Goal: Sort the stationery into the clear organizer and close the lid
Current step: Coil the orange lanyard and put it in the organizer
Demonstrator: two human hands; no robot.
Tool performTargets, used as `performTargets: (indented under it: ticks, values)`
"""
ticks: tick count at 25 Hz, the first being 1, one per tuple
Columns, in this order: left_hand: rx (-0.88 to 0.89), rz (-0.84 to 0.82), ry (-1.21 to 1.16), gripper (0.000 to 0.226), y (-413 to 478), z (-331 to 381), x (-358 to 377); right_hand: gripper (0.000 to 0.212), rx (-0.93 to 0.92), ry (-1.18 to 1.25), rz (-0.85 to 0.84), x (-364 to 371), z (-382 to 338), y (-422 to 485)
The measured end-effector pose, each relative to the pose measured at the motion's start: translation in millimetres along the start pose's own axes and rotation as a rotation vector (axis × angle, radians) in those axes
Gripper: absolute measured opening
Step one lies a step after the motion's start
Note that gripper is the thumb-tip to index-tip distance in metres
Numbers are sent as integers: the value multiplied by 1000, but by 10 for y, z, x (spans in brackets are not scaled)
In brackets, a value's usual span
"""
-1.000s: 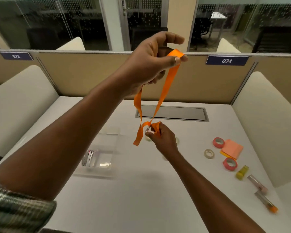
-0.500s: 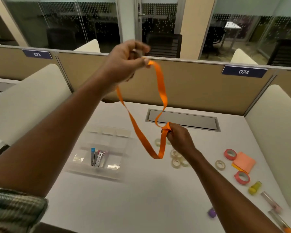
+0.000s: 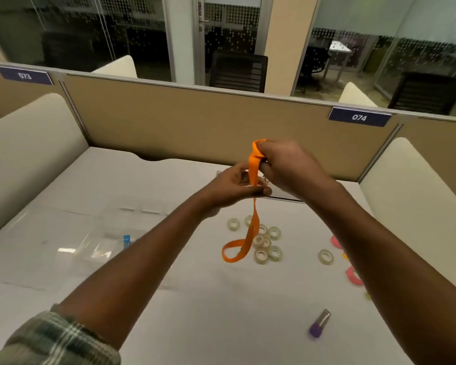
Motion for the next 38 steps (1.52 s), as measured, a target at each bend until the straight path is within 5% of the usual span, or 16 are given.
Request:
performTargets:
  ticks: [3,6,10,12,14,17,19,20,22,24,25,28,30,32,35,38]
  values:
    - [55,97,-208,21,21,-48,123,13,84,86,16,-125,154,114]
    - [123,175,-301,14,9,11,19,17,271,297,-116,35,564,49]
    - [167,229,-119,25,-8,-29,-285,12,361,608,-641,455,804,-350]
    - [147,100,150,25,-51,-117,-365,13,319,774,-958,486,749,-579]
    - [147,1,230,17,-121,-208,-282,19,232,1117,-1098,385,579,-712]
    - [51,-57,105,29,-291,-341,118,24,368,1809,-816,320,380,-593]
    - [-48,-178,124,30,-428,-438,396,21,457,1985,-469,439,394,-398]
    - [-79,-260,179,29,-487,-450,501,18,448,1822,-282,539,474,-317]
    - [-81,-369,283,25,-534,-368,577,15,360,1101,-35,734,652,-273]
    - [-5,-306,317,12,-469,-200,468,15,193,621,-199,963,670,-394]
    - [44,-224,333,10,-418,-122,347,20,163,586,-371,1038,650,-495]
    - [-4,24,249,10,-334,-197,-103,54,422,994,-860,1053,496,-801]
    - [-81,124,173,13,-393,-361,-211,62,545,1324,-1042,994,362,-917]
    - [-127,211,110,21,-509,-502,-103,50,557,1627,-1018,992,218,-903]
    - [-268,395,-146,41,-697,-675,221,34,716,1912,-737,1160,58,-783]
    - [-461,496,-497,59,-834,-799,429,33,852,1860,-525,1331,-68,-756]
Point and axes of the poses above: each hand's wrist, its own y-axis towards the middle knuckle, its own x-axis out of the palm, z = x × y, the point moved 3 cm from there along y, towards the middle knuckle, and after that the axes turned 15 degrees about x, right-handed, at the moved point
